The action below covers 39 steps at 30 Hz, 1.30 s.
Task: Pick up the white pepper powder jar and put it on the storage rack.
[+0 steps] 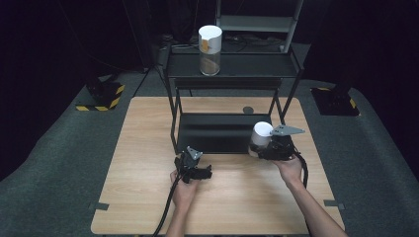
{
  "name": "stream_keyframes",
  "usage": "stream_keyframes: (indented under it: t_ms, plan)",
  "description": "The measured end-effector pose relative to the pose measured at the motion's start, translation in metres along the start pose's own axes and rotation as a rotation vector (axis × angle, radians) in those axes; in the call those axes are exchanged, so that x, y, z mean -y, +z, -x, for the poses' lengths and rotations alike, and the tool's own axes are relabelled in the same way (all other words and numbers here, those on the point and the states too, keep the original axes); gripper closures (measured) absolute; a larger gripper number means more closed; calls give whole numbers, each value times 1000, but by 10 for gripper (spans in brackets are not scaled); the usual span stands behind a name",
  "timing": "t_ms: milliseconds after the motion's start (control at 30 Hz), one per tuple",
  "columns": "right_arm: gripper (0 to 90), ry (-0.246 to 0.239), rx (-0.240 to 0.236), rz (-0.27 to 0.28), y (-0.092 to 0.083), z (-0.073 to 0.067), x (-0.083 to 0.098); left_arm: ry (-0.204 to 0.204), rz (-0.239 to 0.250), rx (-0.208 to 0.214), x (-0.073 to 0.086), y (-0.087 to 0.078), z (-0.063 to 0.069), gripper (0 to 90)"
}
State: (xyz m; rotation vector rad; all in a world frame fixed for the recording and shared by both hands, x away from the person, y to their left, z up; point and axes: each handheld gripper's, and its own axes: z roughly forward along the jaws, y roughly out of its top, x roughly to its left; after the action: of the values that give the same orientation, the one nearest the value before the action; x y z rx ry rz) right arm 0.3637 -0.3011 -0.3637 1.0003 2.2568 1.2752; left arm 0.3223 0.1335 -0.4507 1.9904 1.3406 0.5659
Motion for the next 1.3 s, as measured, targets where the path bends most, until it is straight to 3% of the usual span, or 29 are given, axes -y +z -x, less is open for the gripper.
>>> stream_keyframes:
  t_ms: [367, 867, 1300]
  plan:
    - [301, -3, -14, 19, -11, 5, -17, 0, 0, 0, 0, 0, 0, 65]
    - [302, -42, -23, 17, -25, 7, -48, -2, 2, 0, 0, 0, 0, 64]
    - [302, -55, -54, 59, -42, 10, -75, -3, 2, 0, 0, 0, 0, 64]
